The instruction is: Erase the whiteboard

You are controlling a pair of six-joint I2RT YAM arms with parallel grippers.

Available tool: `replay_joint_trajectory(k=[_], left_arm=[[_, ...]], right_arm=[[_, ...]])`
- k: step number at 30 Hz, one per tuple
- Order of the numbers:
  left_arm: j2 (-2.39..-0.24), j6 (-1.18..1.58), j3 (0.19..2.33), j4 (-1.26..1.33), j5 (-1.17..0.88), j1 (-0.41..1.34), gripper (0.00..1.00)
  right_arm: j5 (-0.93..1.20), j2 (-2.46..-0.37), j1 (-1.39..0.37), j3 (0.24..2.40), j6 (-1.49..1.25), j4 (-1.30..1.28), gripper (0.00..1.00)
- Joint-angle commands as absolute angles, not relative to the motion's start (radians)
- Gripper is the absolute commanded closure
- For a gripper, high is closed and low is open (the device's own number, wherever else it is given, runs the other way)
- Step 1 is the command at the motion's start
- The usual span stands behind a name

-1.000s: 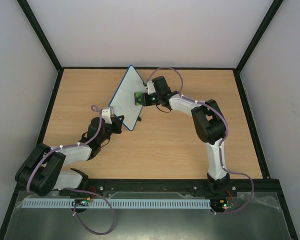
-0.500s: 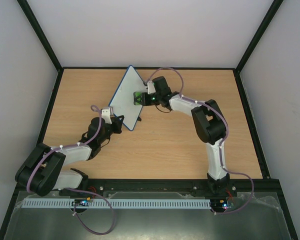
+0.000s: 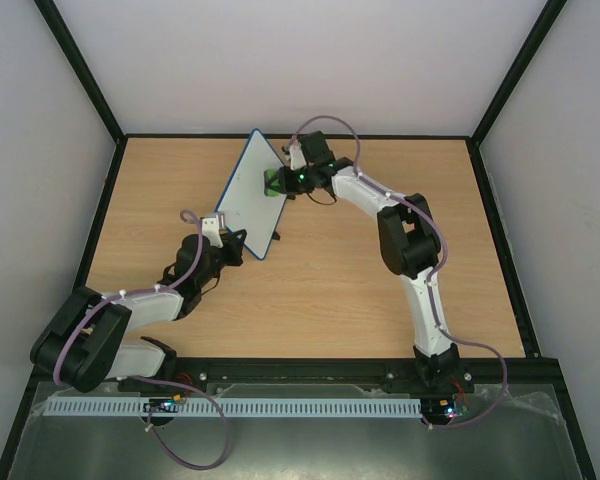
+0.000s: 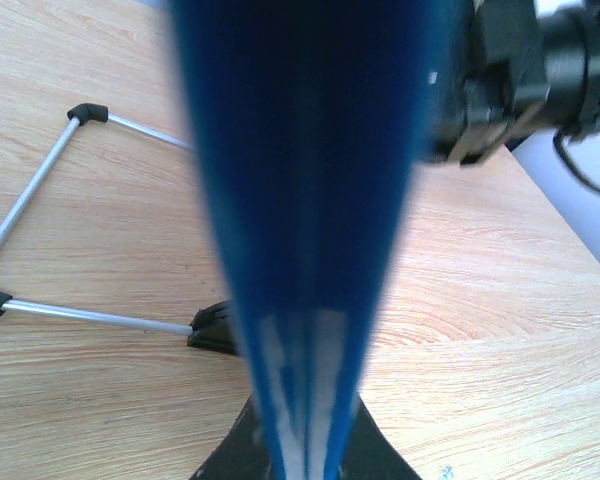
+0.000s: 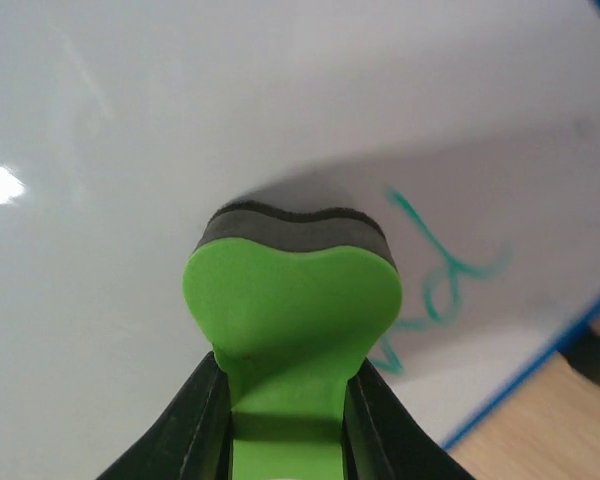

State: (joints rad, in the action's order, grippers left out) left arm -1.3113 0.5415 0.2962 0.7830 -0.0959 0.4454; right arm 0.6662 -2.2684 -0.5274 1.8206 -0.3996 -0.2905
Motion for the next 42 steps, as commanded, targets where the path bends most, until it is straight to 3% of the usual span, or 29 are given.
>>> replay_joint_trajectory(k=[1, 14, 27, 42], left_arm=[[-1.338, 0.550, 0.299, 0.682, -0.323, 0.483, 0.97], [-1.342, 0.548, 0.299, 0.676, -0.324, 0.483, 0.97], [-1.350, 0.547, 0.304, 0.678, -0.330, 0.483, 0.97], [-1.354, 0.549, 0.296, 0.685, -0.332, 0.483, 0.97]], right_arm=[[0.718, -2.324, -0.562, 1.959, -0.444, -0.300, 0.98], [0.688, -2.363, -0.525, 1.645, -0.409, -0.264, 0.98], [0.758, -2.340, -0.527, 1.947, -0.458, -0.275, 0.98], [0.633, -2.401, -0.518, 1.784, -0.400, -0.302, 0.98]])
